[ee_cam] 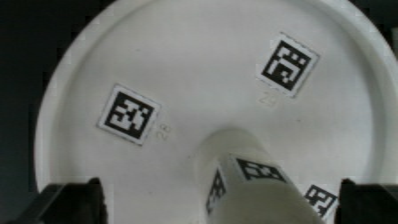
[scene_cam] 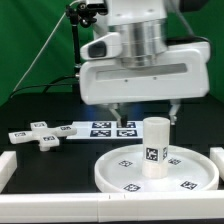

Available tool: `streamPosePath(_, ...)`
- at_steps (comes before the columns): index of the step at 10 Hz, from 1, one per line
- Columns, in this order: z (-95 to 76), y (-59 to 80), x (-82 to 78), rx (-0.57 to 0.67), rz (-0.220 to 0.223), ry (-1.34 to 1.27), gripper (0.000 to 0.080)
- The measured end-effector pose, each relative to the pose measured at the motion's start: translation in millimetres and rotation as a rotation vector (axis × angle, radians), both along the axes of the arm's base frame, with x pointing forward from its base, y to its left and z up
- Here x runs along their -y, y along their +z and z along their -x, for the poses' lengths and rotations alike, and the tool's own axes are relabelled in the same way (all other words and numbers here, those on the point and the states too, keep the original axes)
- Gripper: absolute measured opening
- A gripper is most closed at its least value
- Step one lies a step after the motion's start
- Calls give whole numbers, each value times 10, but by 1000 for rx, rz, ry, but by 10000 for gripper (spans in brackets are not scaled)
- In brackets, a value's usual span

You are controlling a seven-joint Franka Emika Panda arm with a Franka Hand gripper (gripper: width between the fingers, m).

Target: Assemble round table

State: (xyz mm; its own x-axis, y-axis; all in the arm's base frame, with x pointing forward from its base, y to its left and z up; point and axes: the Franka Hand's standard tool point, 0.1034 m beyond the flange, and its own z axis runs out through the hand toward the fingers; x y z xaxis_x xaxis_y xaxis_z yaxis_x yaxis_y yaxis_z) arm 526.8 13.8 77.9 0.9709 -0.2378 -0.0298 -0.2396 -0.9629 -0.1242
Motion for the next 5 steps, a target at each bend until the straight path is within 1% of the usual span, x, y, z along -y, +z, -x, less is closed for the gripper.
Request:
streamPosePath(1,48,9,120,1,-9,5,649)
streamPosePath(4,48,-2,122,-2,-9,-4,649)
streamPosePath(5,64,-10,145,8,-6,39,649)
